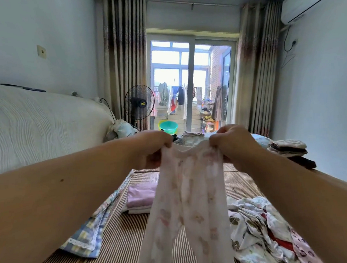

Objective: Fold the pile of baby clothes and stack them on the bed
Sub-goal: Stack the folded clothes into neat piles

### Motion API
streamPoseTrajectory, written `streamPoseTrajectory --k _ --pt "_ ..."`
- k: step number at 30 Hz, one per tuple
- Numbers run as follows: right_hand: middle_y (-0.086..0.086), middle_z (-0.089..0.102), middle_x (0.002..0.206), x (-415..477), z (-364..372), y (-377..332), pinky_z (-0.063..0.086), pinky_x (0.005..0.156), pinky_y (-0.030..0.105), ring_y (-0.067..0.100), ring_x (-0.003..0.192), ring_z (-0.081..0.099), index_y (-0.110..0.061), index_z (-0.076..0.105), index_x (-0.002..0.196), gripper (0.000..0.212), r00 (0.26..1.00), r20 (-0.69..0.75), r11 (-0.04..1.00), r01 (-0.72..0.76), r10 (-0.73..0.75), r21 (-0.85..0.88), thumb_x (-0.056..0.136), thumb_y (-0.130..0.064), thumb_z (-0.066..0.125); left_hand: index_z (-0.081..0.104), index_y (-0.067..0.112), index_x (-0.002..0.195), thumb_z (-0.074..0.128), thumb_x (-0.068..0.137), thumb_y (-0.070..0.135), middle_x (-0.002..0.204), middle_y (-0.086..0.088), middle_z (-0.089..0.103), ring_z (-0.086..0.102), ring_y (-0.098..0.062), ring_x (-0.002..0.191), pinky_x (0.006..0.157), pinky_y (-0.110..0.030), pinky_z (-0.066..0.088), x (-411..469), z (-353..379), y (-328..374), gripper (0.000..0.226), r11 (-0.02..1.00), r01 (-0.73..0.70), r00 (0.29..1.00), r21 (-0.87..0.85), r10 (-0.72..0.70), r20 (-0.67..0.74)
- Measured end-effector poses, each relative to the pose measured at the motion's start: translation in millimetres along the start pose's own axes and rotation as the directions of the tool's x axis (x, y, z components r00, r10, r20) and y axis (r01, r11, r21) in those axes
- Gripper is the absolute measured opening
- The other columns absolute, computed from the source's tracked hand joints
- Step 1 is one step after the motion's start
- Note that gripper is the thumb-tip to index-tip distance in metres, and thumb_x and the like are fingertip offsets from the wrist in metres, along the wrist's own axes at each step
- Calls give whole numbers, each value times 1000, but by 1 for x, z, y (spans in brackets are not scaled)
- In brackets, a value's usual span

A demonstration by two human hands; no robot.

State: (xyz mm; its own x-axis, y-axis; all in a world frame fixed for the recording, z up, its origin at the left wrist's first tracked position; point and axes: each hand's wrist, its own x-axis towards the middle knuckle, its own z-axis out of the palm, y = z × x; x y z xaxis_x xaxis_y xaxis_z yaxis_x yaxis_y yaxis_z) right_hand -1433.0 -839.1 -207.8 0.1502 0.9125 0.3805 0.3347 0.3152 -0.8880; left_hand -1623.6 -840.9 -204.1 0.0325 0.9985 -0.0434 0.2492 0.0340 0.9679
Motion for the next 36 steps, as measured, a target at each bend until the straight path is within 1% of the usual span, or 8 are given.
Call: streamPoseTrajectory --k 5,9,13,16,21,24,28,36 --pt "16 67 86 -15 22 -5 55 81 49 24 75 63 -11 62 87 11 991 125 968 6 -39 250 80 -7 70 54 14 66 53 90 20 48 1 57 54 -8 37 43 -15 48 -8 28 19 25 999 -48 992 -2 48 118" --pt "13 70 105 -15 16 -3 55 88 46 27 93 70 -12 61 114 62 972 221 984 40 -79 175 59 -24 87 63 14 81 53 93 38 69 -1 65 63 -11 57 55 -20 48 -16 23 28 29 991 -134 980 -14 135 150" --pt "14 69 105 -7 13 -2 54 88 53 35 96 68 -20 68 95 28 979 193 993 42 -62 111 70 -10 75 64 24 110 68 82 47 100 1 63 59 -14 86 73 -30 48 -9 7 22 37 897 -318 945 307 326 27" --pt "13 68 97 -5 10 -8 52 90 54 33 89 67 -16 67 92 23 951 304 989 15 -59 146 81 4 67 53 29 127 75 73 42 120 2 58 55 -18 110 94 -40 41 -2 -4 4 60 908 -229 968 352 174 179" --pt "9 70 85 10 1 -10 59 80 41 24 75 67 -13 71 89 17 939 323 988 144 -119 -55 79 1 69 63 18 87 64 85 4 83 1 67 59 -12 74 62 -23 41 22 -4 -21 14 984 -133 967 119 103 233" --pt "6 69 77 30 6 2 52 71 29 17 70 60 -9 74 91 12 948 270 887 266 -170 -377 80 -10 69 64 16 82 70 82 9 76 -2 56 40 -13 62 51 -23 22 44 -6 -19 9 925 -161 985 343 131 111" --pt "10 65 75 75 32 35 55 66 32 25 69 63 -9 68 90 17 975 208 922 151 -79 -357 82 -4 55 65 13 83 73 82 17 63 -3 50 38 -12 46 40 -17 26 85 1 -16 9 830 -133 987 541 163 -7" --pt "17 68 101 158 64 80 52 87 46 34 99 65 -11 61 104 27 991 112 991 87 -75 -105 78 -14 57 71 10 82 70 82 22 72 -6 71 71 -27 83 81 -42 57 154 1 -17 13 755 -344 860 558 492 -135"
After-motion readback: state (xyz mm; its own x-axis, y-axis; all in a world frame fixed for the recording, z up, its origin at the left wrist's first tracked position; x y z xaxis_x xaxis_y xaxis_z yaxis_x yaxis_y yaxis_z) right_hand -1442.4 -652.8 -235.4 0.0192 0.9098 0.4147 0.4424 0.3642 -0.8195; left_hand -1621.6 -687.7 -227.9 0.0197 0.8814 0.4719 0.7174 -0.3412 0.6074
